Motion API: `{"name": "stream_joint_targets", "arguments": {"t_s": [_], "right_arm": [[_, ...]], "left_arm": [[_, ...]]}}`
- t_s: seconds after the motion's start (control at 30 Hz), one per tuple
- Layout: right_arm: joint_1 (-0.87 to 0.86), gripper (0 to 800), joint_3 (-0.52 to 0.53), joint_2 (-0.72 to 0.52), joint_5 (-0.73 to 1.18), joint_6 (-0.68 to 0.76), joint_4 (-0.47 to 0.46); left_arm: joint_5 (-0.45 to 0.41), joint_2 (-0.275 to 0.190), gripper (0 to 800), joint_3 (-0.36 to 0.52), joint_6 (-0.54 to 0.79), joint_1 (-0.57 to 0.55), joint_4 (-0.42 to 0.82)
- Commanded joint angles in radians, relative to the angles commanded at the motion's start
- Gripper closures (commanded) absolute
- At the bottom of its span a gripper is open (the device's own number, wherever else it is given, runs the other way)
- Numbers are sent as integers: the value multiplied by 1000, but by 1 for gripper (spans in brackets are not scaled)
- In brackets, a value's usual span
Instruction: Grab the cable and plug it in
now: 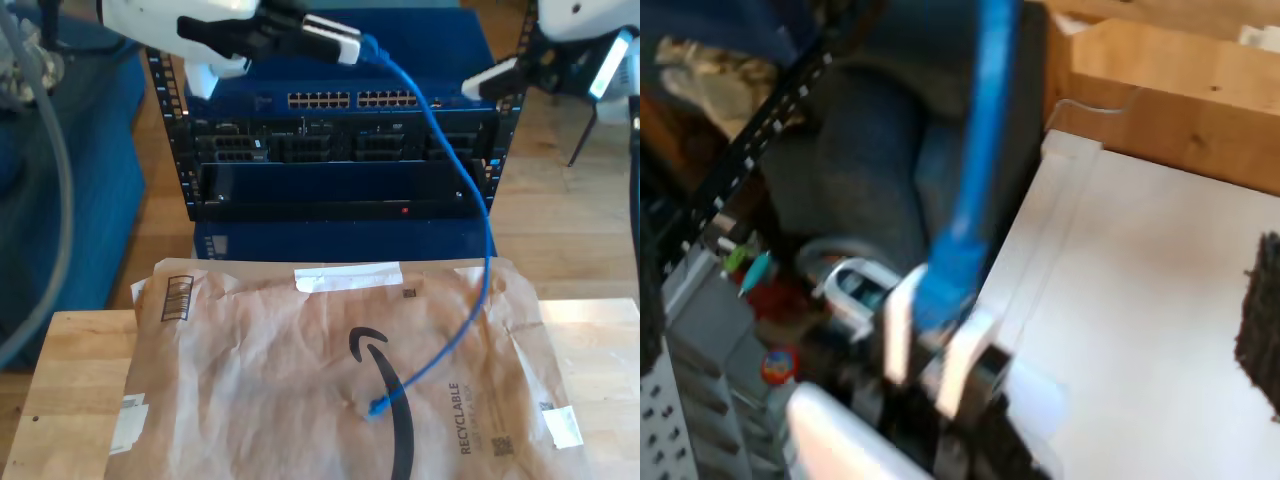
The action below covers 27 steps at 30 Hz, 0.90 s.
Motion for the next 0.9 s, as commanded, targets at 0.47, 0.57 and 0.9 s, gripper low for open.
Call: {"name": "stream_joint_targets", "arguments": {"t_s": [0.47, 0.57, 0.9], "right_arm": [[327, 4, 222, -104, -446, -172, 2], [327, 3, 229, -110, -462, -181, 3], [330, 0, 371, -276, -658, -184, 3]], "left_arm": [[175, 68, 797, 6, -23, 55, -132], [206, 71, 797, 8, -28, 55, -152], [299, 97, 797, 14, -40, 55, -218]]}}
